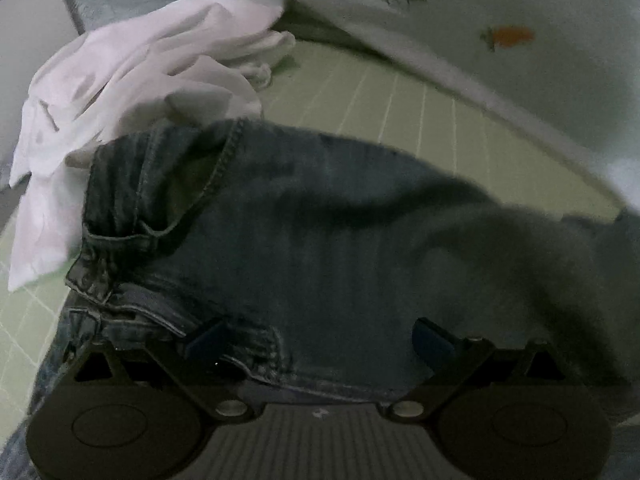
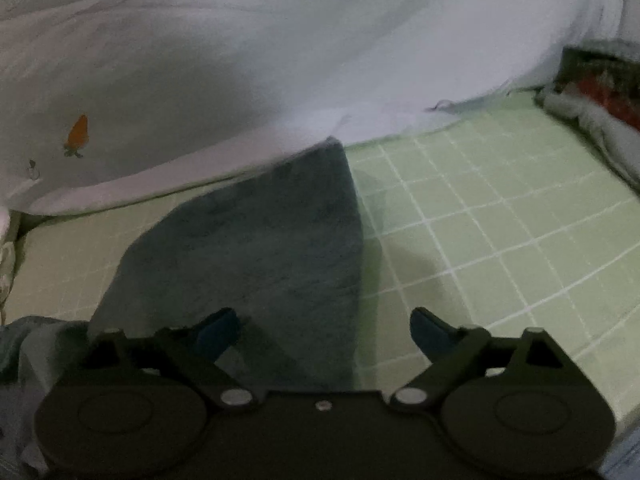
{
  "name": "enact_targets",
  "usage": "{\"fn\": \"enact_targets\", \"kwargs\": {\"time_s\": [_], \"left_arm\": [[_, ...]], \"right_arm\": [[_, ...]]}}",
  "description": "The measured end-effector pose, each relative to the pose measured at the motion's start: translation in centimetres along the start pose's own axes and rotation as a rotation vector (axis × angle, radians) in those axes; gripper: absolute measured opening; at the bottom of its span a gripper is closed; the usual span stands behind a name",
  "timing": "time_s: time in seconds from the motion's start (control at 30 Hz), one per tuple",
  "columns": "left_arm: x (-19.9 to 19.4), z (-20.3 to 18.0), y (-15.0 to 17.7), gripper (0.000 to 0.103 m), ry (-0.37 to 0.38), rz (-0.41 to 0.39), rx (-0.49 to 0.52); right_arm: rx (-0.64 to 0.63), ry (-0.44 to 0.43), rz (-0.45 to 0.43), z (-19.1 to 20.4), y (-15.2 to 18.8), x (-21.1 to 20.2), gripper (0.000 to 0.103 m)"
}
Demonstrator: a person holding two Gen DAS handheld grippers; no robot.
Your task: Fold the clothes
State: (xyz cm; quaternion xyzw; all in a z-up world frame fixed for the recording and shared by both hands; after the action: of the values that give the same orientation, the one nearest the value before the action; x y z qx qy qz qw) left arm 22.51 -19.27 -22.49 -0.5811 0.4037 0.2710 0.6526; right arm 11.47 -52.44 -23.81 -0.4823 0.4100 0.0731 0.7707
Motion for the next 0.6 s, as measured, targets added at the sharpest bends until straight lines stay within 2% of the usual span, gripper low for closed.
{"fn": "enact_targets", "kwargs": {"time_s": [0.1,0.17,0.27,0.3,0.33,0.47,0.6], "left_arm": [[0.8,-0.4,1.1,0.102,-0.059,0.023,0.114],[1.0,-0.5,1.4,0.103,-0.073,0.017,0.156],[1.1,-0.3,1.5,0.103,-0.063,0.028,0.148],[1.1,-0.3,1.5,0.103,-0.056,0.031,0.153],[1.1,-0.2,1.5,0.103,-0.047,0.035,0.159],[1.0,0.4,1.3,0.103,-0.013,0.048,0.176],[0.4,2.1,1.2,0.103,0.023,0.027,0.146]], "right_arm": [[0.039,-0.030,0.006,-0.3,0.0,0.5,0.083],[0.057,-0.054,0.011,-0.2,0.2,0.7,0.071],[0.048,-0.096,-0.001,0.6,0.1,0.5,0.038],[0.043,-0.095,-0.010,0.8,0.0,0.4,0.020],[0.032,-0.097,-0.018,1.3,-0.2,0.1,0.012],[-0.041,-0.067,-0.120,3.6,-1.8,-2.1,0.008],[-0.108,-0.141,-0.203,8.6,-3.2,-5.1,0.007]]}}
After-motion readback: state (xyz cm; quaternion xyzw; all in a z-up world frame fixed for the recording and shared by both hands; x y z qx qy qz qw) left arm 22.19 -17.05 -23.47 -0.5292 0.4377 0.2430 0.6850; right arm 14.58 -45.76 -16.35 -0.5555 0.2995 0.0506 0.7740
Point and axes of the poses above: each gripper's, at about its wrist camera, not at the fingertips, and x roughly the way its jaws point, z to its left, y to its underside, the point moved 9 cm from there along x, roughly the way its jaws point, and after that the axes turned 5 degrees about -z, right-handed, at the moved point
